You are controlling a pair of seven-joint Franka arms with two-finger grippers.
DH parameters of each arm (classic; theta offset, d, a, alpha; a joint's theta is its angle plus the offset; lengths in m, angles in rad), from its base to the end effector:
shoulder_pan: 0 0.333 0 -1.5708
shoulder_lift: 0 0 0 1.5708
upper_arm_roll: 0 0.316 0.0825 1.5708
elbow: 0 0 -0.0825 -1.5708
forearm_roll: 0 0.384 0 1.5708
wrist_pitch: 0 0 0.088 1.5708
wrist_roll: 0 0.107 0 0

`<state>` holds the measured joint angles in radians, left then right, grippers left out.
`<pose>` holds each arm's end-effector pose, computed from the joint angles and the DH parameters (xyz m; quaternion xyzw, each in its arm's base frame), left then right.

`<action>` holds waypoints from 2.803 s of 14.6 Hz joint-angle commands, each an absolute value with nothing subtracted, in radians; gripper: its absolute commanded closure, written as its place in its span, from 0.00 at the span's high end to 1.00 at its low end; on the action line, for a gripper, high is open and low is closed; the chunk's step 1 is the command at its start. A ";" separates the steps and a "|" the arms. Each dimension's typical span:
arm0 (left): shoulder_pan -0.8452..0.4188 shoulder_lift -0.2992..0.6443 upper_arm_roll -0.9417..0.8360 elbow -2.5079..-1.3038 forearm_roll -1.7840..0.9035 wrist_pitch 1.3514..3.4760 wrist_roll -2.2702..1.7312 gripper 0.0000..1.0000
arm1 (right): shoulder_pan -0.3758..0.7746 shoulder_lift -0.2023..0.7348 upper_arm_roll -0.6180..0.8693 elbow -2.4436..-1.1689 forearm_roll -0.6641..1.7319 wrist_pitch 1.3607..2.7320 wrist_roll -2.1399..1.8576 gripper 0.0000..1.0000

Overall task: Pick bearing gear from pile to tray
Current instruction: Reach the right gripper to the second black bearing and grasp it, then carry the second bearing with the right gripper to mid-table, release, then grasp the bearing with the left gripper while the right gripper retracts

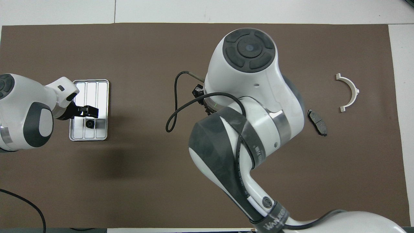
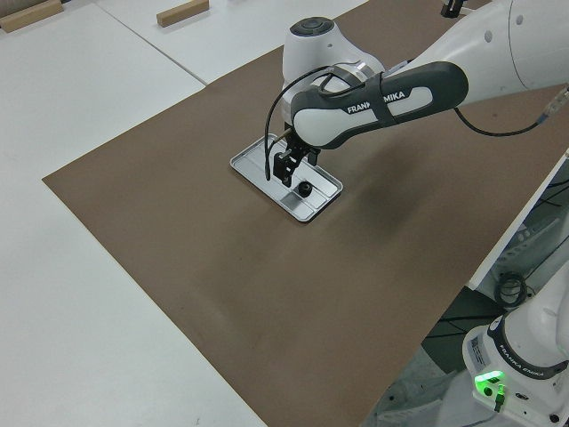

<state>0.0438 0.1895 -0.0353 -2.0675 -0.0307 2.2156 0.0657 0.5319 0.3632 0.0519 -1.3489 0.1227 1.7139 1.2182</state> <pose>0.5734 0.0043 0.3379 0.9995 -0.0189 -0.0201 0.0162 0.5554 0.3737 0.5210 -0.9445 0.3210 0.0541 0.0443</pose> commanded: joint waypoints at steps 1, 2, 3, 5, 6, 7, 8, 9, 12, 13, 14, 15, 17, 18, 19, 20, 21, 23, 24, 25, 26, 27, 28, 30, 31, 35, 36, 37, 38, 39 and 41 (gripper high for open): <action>0.025 0.189 -0.028 -2.010 -0.046 2.183 -0.020 1.00 | 0.567 0.411 0.049 -1.371 0.137 1.804 1.305 0.00; 0.017 0.189 -0.028 -2.008 -0.046 2.197 -0.031 1.00 | 0.581 0.428 0.049 -1.391 0.135 1.851 1.325 0.00; 0.015 0.187 -0.029 -2.009 -0.046 2.218 -0.028 1.00 | 0.586 0.431 0.049 -1.422 0.135 1.896 1.334 0.00; 0.014 0.181 -0.031 -2.010 -0.046 2.223 -0.026 1.00 | 0.620 0.465 0.048 -1.443 0.130 1.956 1.359 0.00; 0.012 0.179 -0.032 -2.010 -0.046 2.223 -0.026 1.00 | 0.639 0.501 0.046 -1.440 0.114 1.988 1.397 0.00; 0.005 0.178 -0.032 -2.008 -0.046 2.221 -0.026 1.00 | 0.661 0.537 0.048 -1.440 0.077 2.031 1.426 0.00; -0.006 0.176 -0.032 -2.006 -0.046 2.223 -0.028 1.00 | 0.664 0.564 0.048 -1.440 0.060 2.069 1.440 0.00; -0.009 0.178 -0.032 -2.005 -0.046 2.224 -0.029 1.00 | 0.666 0.589 0.048 -1.440 0.057 2.089 1.442 0.00; -0.017 0.176 -0.032 -2.005 -0.048 2.221 -0.079 1.00 | 0.664 0.647 0.048 -1.448 0.054 2.187 1.440 0.00; -0.031 0.176 -0.032 -2.005 -0.046 2.223 -0.128 1.00 | 0.660 0.658 0.048 -1.456 0.046 2.215 1.440 0.00; -0.038 0.176 -0.032 -2.006 -0.048 2.223 -0.149 1.00 | 0.663 0.664 0.048 -1.474 0.040 2.250 1.440 0.00; -0.049 0.176 -0.032 -2.006 -0.048 2.218 -0.162 1.00 | 0.664 0.670 0.048 -1.501 0.040 2.303 1.440 0.00; -0.058 0.175 -0.032 -2.010 -0.048 2.221 -0.196 1.00 | 0.663 0.675 0.048 -1.522 0.031 2.335 1.440 0.00; -0.060 0.175 -0.032 -2.010 -0.048 2.221 -0.198 1.00 | 0.666 0.675 0.046 -1.519 0.026 2.320 1.440 0.00; -0.060 0.175 -0.032 -2.010 -0.048 2.221 -0.201 1.00 | 0.660 0.675 0.046 -1.510 0.026 2.289 1.440 0.00; -0.060 0.175 -0.034 -2.008 -0.048 2.221 -0.219 1.00 | 0.658 0.675 0.046 -1.496 0.026 2.251 1.440 0.59; -0.061 0.175 -0.034 -2.008 -0.046 2.223 -0.260 1.00 | 0.652 0.675 0.041 -1.477 0.012 2.225 1.436 1.00; -0.087 0.176 -0.034 -2.006 -0.048 2.224 -0.311 1.00 | 0.609 0.666 0.041 -1.377 0.006 2.064 1.411 1.00; -0.100 0.178 -0.034 -2.003 -0.046 2.226 -0.369 1.00 | 0.579 0.651 0.046 -1.321 0.017 2.009 1.370 1.00; -0.127 0.181 -0.034 -1.991 -0.046 2.224 -0.446 1.00 | 0.551 0.619 0.049 -1.296 0.024 1.972 1.317 1.00; -0.168 0.181 -0.032 -1.991 -0.048 2.224 -0.536 1.00 | 0.520 0.568 0.049 -1.298 0.037 1.935 1.261 1.00; -0.219 0.181 -0.032 -1.991 -0.046 2.229 -0.651 1.00 | 0.491 0.522 0.049 -1.296 0.061 1.887 1.180 1.00; -0.280 0.184 -0.031 -1.991 -0.045 2.241 -0.746 1.00 | 0.456 0.474 0.048 -1.298 0.077 1.838 1.092 1.00; -0.392 0.199 -0.029 -1.987 -0.037 2.253 -0.877 1.00 | 0.373 0.401 0.046 -1.299 0.075 1.729 0.822 1.00; -0.452 0.245 -0.026 -1.961 -0.031 2.249 -0.920 1.00 | 0.329 0.367 0.043 -1.307 0.072 1.686 0.632 1.00; -0.560 0.385 -0.026 -1.864 0.031 2.253 -1.046 0.90 | 0.154 0.299 0.037 -1.318 0.052 1.583 0.159 1.00; -0.581 0.384 -0.026 -1.877 0.032 2.250 -1.048 0.89 | 0.134 0.287 0.038 -1.324 0.032 1.574 0.129 1.00; -0.584 0.380 -0.026 -1.903 0.032 2.258 -1.049 0.85 | 0.121 0.279 0.038 -1.330 0.014 1.569 0.108 1.00; -0.583 0.380 -0.026 -1.907 0.032 2.269 -1.049 0.77 | 0.111 0.270 0.038 -1.330 0.005 1.559 0.092 1.00; -0.577 0.382 -0.026 -1.902 0.032 2.275 -1.048 0.75 | 0.097 0.265 0.038 -1.331 0.003 1.549 0.075 1.00; -0.578 0.382 -0.026 -1.907 0.032 2.283 -1.049 0.70 | 0.066 0.247 0.040 -1.339 0.005 1.548 0.019 1.00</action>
<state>-0.5686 0.3865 -0.0371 -1.9009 0.0130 2.2674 -1.0327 0.1017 0.2947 0.0260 -1.2907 0.0136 1.5509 0.0807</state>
